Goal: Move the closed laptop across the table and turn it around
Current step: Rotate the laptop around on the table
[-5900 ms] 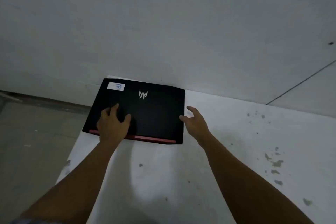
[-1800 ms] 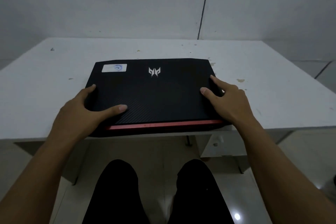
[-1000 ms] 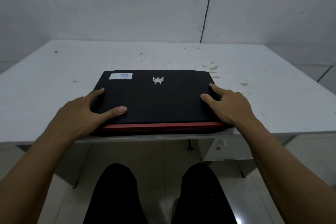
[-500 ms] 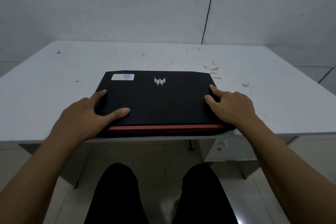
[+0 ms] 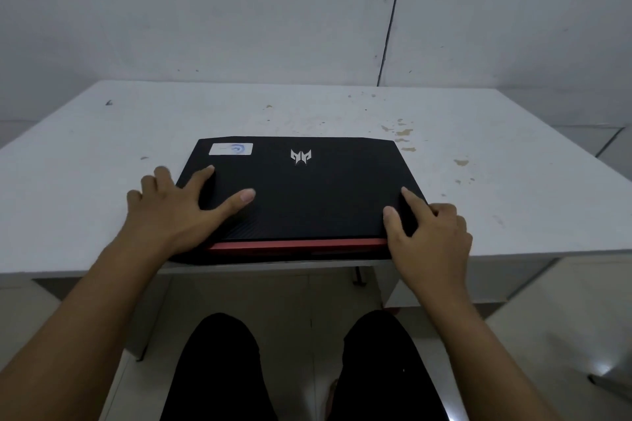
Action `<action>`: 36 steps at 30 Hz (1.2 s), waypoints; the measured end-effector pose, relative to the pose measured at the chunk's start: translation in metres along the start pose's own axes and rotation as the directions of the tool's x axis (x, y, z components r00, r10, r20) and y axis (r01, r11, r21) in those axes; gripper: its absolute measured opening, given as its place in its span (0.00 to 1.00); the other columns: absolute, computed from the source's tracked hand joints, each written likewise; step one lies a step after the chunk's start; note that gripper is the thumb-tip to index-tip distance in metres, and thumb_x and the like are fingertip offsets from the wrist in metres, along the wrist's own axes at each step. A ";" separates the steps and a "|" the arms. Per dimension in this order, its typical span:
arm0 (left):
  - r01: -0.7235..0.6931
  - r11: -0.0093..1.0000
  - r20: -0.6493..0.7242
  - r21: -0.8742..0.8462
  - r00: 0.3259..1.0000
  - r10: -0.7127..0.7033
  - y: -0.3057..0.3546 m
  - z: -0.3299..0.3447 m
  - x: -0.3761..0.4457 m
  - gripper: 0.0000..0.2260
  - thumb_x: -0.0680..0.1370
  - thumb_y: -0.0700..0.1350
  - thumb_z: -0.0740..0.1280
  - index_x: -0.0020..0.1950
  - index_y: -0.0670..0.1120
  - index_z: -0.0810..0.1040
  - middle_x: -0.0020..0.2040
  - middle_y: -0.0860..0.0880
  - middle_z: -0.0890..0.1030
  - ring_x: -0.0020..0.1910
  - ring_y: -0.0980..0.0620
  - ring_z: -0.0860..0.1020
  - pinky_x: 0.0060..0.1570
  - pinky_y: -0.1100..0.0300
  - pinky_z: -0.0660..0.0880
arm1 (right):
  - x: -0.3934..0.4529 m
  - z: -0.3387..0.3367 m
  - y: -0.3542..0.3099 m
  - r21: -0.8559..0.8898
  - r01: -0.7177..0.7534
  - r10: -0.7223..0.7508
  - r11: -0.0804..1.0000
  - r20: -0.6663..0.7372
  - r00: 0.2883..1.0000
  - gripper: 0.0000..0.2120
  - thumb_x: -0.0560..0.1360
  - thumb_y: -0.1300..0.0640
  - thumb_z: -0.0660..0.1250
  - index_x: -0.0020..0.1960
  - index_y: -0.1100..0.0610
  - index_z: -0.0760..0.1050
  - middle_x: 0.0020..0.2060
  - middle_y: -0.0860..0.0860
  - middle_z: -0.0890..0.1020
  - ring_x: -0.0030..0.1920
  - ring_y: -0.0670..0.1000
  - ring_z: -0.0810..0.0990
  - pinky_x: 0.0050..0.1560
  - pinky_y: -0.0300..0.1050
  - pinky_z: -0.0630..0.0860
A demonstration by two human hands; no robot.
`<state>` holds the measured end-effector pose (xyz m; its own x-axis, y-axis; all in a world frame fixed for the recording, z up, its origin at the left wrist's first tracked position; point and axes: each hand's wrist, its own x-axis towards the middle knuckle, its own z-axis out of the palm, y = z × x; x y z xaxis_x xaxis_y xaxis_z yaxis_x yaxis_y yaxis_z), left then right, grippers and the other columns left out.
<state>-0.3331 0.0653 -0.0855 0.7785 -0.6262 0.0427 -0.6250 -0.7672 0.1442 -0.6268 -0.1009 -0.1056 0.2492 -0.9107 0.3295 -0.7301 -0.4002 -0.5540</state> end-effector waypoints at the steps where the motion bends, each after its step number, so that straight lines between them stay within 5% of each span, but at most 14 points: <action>1: -0.008 1.000 0.013 -0.015 1.000 0.009 0.005 -0.001 0.011 0.52 0.60 0.87 0.39 0.80 0.66 0.55 0.73 0.35 0.62 0.72 0.34 0.60 0.67 0.39 0.58 | -0.011 0.001 -0.002 0.056 -0.004 0.005 0.998 -0.031 0.999 0.24 0.80 0.42 0.65 0.74 0.48 0.75 0.65 0.59 0.74 0.65 0.59 0.71 0.66 0.56 0.67; 7: -0.155 0.983 0.068 -0.095 0.984 0.162 0.036 -0.004 0.090 0.52 0.61 0.87 0.44 0.81 0.64 0.58 0.80 0.44 0.58 0.77 0.38 0.57 0.72 0.38 0.54 | -0.048 0.013 -0.019 0.291 -0.125 0.135 0.949 -0.014 0.991 0.25 0.79 0.45 0.67 0.75 0.45 0.72 0.79 0.55 0.54 0.78 0.53 0.51 0.75 0.56 0.59; 13: -0.230 0.967 0.056 -0.109 0.970 0.237 0.046 0.006 0.130 0.51 0.61 0.87 0.48 0.76 0.61 0.67 0.70 0.44 0.69 0.71 0.39 0.66 0.69 0.41 0.59 | -0.038 0.022 -0.030 0.164 -0.189 0.183 0.968 0.056 0.982 0.27 0.80 0.41 0.61 0.78 0.42 0.65 0.81 0.52 0.44 0.79 0.56 0.39 0.74 0.65 0.52; 27: -0.134 0.990 0.016 -0.052 0.991 0.135 0.030 0.009 0.124 0.50 0.60 0.88 0.46 0.72 0.61 0.69 0.67 0.43 0.71 0.69 0.40 0.67 0.67 0.43 0.57 | -0.002 0.025 -0.027 -0.057 -0.146 0.154 0.988 0.166 0.974 0.30 0.82 0.36 0.50 0.82 0.42 0.55 0.81 0.55 0.44 0.79 0.64 0.39 0.76 0.64 0.43; 36: 0.046 0.994 -0.043 -0.094 0.998 -0.051 0.020 0.012 0.093 0.54 0.58 0.88 0.44 0.73 0.58 0.70 0.69 0.42 0.71 0.70 0.40 0.66 0.68 0.42 0.55 | 0.055 0.034 -0.023 -0.050 -0.057 0.067 0.997 0.234 0.970 0.30 0.83 0.38 0.50 0.82 0.46 0.56 0.80 0.58 0.50 0.76 0.68 0.49 0.76 0.65 0.53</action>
<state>-0.2739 -0.0103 -0.0900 0.8109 -0.5800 0.0775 -0.5799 -0.7789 0.2388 -0.5749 -0.1450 -0.1004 0.3415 -0.9342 0.1032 -0.7739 -0.3418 -0.5332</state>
